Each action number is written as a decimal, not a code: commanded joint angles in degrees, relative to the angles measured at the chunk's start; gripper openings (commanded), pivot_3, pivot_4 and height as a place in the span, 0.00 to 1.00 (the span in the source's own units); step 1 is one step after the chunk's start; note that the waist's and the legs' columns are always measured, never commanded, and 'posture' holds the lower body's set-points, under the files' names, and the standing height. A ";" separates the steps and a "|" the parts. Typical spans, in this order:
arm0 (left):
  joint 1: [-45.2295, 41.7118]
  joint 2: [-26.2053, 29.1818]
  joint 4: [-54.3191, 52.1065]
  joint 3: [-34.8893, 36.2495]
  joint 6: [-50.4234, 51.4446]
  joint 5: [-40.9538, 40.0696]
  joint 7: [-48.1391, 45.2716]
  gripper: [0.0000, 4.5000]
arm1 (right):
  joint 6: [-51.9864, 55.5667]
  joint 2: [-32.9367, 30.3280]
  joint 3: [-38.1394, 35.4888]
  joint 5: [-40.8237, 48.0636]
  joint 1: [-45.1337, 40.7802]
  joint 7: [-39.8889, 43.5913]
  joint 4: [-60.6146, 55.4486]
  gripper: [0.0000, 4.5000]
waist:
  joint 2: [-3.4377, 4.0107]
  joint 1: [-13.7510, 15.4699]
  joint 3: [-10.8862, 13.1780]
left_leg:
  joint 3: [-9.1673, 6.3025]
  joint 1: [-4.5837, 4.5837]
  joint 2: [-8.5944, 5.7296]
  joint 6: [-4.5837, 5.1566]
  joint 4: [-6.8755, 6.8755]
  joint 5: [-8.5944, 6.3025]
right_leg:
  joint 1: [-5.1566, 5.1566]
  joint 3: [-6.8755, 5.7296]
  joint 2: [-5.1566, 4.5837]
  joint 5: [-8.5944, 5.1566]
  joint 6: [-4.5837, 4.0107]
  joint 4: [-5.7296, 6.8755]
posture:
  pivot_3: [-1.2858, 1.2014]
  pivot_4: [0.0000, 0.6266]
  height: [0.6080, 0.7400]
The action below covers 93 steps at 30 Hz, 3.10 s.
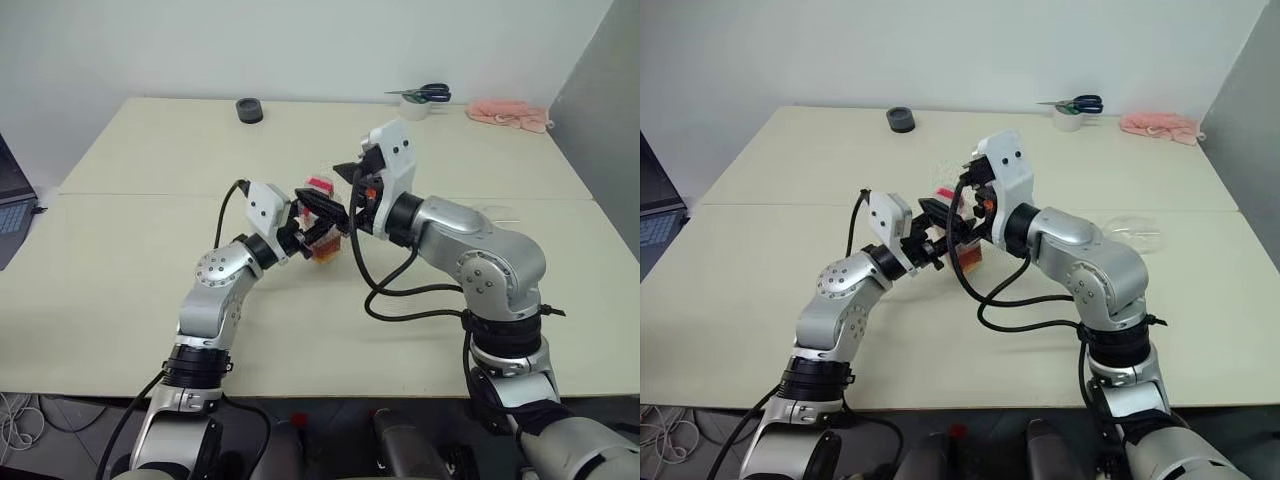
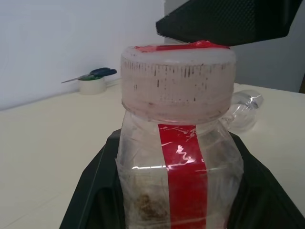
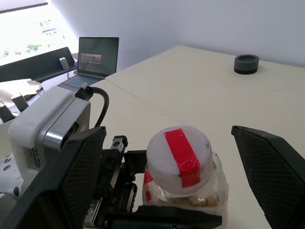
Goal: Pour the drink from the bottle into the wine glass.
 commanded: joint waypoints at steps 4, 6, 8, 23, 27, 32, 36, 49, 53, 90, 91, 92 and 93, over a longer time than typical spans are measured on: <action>-0.16 -1.01 -2.68 -0.02 -1.90 0.00 0.39 0.43 | 0.82 -0.32 0.96 -1.47 -0.56 -2.46 -1.82 1.00 | 0.00 0.00 0.00 | -0.01 0.00 0.00 0.00 0.01 0.00 | 0.00 -0.02 0.00 0.00 0.00 0.00 | 0.52 0.24 1.00; -0.11 -1.26 -2.76 0.05 -1.63 -0.01 0.65 0.43 | 0.75 -0.04 1.29 -1.96 -0.33 -3.05 -1.60 1.00 | 0.00 -0.02 0.00 | -0.04 0.00 0.00 0.00 0.00 0.00 | 0.00 -0.05 0.00 0.00 0.00 0.00 | 0.52 0.24 1.00; 0.02 -1.36 -3.08 0.12 -1.31 -0.06 0.89 0.43 | 0.76 0.37 1.08 -2.23 -0.23 -3.66 -1.51 1.00 | 0.00 -0.02 0.00 | -0.05 -0.01 0.00 0.00 0.00 0.00 | 0.00 -0.05 0.00 0.00 0.00 0.00 | 0.52 0.24 1.00; 0.69 -0.87 -4.18 0.34 -0.55 -0.07 1.43 0.43 | 0.09 0.09 3.70 -5.10 0.52 -4.14 -1.21 0.40 | 0.00 -0.03 0.00 | -0.14 -0.05 0.00 0.01 -0.01 0.00 | 0.00 -0.14 0.00 -0.01 -0.01 -0.02 | 0.52 0.24 1.00; 0.40 -0.90 -4.14 0.30 -0.49 -0.03 1.51 0.43 | 0.05 -0.42 4.49 -5.95 0.38 -4.02 -0.88 0.40 | 0.00 -0.03 0.00 | -0.15 -0.05 0.00 0.01 0.00 0.00 | 0.00 -0.14 0.00 -0.01 -0.01 -0.02 | 0.52 0.24 1.00; 0.31 -0.56 -4.90 0.22 0.08 -0.75 0.54 0.43 | -3.65 -2.23 3.39 -4.91 0.10 0.32 1.47 0.40 | 0.00 -0.03 0.00 | -0.16 -0.05 0.00 0.01 -0.01 0.00 | 0.00 -0.15 0.00 -0.01 -0.01 -0.03 | 0.52 0.24 1.00; 0.07 0.59 -6.53 0.03 1.87 -2.54 -2.16 0.43 | -12.05 -10.13 0.42 2.23 -1.14 23.07 9.66 0.40 | 0.00 -0.04 0.01 | -0.15 -0.05 -0.01 0.01 0.01 0.00 | 0.02 -0.16 0.00 -0.02 0.00 -0.05 | 0.52 0.24 1.00; 3.22 6.02 -15.37 2.48 11.44 -7.52 -3.96 0.43 | -26.69 -24.64 1.48 2.11 -9.00 55.27 33.75 0.40 | 0.10 -1.36 0.13 | -0.26 0.05 0.11 0.04 -0.05 -0.01 | 0.09 -0.25 0.14 -0.09 -0.13 0.00 | 0.52 0.24 1.00; 3.01 5.75 -14.80 1.89 10.62 -6.73 -3.22 0.43 | -25.31 -23.67 -1.20 4.84 -9.87 53.11 33.01 0.57 | 0.10 -1.27 0.13 | -0.29 0.03 0.01 0.03 0.00 0.00 | 0.14 -0.27 0.04 -0.09 -0.12 -0.02 | 0.52 0.24 1.00; -7.55 -0.37 2.62 -0.42 -0.64 -0.43 -3.55 0.43 | 8.20 4.10 -1.37 -2.42 2.20 -17.26 -12.84 1.00 | 0.14 -0.12 0.15 | -0.42 -0.21 -0.01 0.01 -0.03 0.02 | -0.04 -0.39 0.01 -0.09 -0.13 -0.03 | 0.52 0.24 1.00; -7.53 -0.39 2.58 -0.42 -0.59 -0.42 -3.51 0.43 | 8.21 4.47 -0.93 -2.80 2.24 -17.37 -12.68 1.00 | 0.14 -0.13 0.15 | -0.42 -0.21 -0.01 0.01 -0.04 0.02 | -0.05 -0.40 0.01 -0.09 -0.13 -0.02 | 0.52 0.24 1.00; -7.50 -0.41 2.55 -0.44 -0.56 -0.37 -3.49 0.43 | 7.98 4.86 -0.67 -3.15 2.19 -17.39 -12.48 1.00 | 0.14 -0.12 0.15 | -0.42 -0.21 0.00 0.01 -0.03 0.02 | -0.05 -0.40 0.02 -0.09 -0.13 -0.02 | 0.52 0.24 1.00; -7.42 -0.46 2.43 -0.48 -0.52 -0.36 -3.48 0.43 | 7.74 5.09 -0.42 -3.50 2.06 -17.34 -12.09 1.00 | 0.14 -0.11 0.15 | -0.43 -0.21 0.00 0.01 -0.03 0.02 | -0.04 -0.41 0.02 -0.09 -0.13 -0.02 | 0.52 0.24 1.00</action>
